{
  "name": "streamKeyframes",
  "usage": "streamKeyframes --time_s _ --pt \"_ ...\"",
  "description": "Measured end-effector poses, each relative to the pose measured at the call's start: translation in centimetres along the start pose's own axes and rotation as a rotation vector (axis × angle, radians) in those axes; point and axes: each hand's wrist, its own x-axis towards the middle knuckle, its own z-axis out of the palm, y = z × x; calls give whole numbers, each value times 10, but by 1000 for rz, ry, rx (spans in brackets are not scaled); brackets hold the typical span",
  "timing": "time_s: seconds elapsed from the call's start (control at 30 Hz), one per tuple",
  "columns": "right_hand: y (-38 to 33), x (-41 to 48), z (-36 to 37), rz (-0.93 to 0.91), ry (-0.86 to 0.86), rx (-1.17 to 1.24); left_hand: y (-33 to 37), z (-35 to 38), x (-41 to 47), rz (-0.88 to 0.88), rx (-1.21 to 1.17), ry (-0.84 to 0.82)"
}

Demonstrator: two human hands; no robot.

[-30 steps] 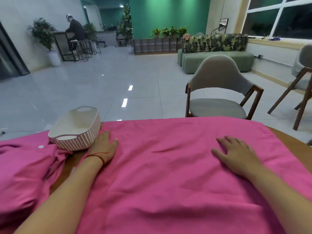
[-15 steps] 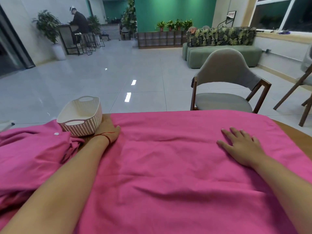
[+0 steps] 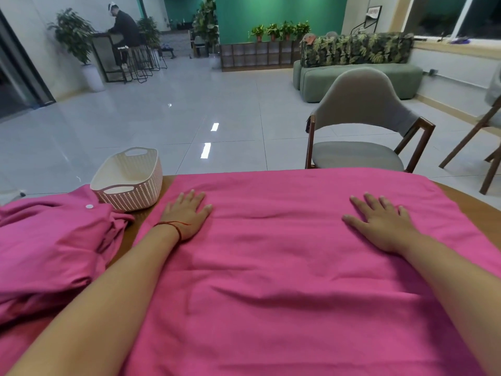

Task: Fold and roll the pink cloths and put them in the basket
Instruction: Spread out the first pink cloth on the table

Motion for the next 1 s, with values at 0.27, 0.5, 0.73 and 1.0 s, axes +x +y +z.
streamKeyframes --time_s 0.27,0.5,0.73,1.0 --pt "-8 41 -6 -65 -20 2 -17 -4 20 -111 61 11" --pt "-20 61 -19 -26 -21 -39 -5 -7 36 -170 50 10" --pt "-88 22 1 -176 -45 45 57 2 4 -63 17 -18" --pt "-141 58 -26 -190 70 3 142 3 32 165 -22 32"
